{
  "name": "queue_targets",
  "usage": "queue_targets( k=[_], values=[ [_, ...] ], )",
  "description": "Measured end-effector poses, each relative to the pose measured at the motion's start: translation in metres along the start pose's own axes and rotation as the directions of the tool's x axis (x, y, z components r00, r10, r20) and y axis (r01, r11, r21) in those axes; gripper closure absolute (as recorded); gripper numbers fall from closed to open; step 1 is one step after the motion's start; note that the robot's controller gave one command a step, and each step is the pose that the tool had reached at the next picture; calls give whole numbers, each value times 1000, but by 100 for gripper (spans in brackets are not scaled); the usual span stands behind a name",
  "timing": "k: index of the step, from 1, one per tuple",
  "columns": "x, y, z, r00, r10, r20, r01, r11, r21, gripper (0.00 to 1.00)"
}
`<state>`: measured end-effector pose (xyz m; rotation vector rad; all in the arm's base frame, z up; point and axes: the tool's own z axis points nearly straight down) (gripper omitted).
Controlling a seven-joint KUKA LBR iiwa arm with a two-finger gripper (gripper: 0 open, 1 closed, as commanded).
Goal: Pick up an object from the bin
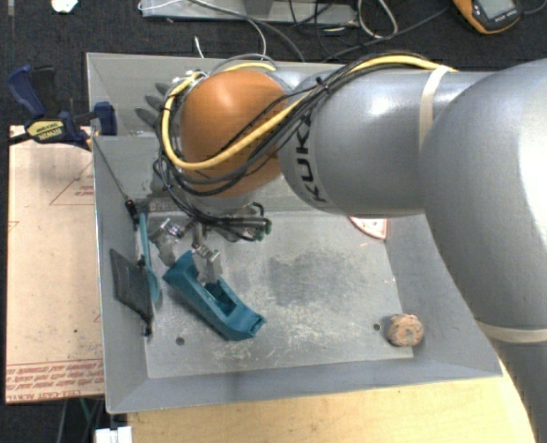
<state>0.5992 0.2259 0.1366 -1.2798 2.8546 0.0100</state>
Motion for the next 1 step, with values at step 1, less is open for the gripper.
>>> queue_targets(
  k=[1],
  values=[
    [-3, -19, -74, 1000, 16, 5, -16, 1000, 1, 100]
  ],
)
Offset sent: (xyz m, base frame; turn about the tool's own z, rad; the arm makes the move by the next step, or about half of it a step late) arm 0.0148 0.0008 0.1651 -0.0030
